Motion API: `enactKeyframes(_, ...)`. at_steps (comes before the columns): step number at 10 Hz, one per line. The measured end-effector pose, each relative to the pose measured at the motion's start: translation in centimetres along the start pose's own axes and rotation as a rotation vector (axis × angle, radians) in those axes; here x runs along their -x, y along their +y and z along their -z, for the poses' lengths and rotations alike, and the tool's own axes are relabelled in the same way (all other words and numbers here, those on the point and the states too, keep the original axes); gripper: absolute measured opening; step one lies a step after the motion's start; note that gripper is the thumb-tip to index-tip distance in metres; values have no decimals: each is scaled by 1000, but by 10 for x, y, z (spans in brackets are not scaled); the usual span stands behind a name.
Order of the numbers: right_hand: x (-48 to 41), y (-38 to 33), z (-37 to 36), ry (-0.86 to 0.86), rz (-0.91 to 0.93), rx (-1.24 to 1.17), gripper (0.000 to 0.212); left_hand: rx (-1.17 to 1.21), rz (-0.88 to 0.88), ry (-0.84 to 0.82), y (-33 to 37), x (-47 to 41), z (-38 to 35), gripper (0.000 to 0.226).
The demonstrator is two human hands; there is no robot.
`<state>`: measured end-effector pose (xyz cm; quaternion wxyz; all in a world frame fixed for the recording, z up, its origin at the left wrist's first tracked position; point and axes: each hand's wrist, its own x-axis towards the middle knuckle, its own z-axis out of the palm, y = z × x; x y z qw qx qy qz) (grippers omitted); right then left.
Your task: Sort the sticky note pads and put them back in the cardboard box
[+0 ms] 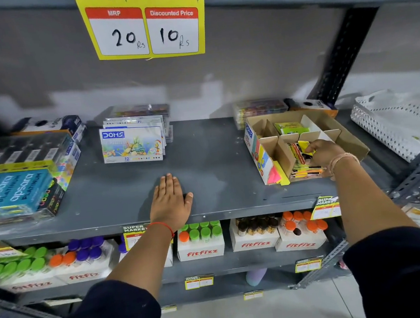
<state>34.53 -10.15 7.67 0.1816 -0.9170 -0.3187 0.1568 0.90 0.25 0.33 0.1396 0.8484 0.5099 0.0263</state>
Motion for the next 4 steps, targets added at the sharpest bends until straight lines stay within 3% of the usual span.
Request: enactKeyframes(4, -4, -4, -2, -51, -33, -44, 35, 1, -21, -22, -2, -4, -1, 63)
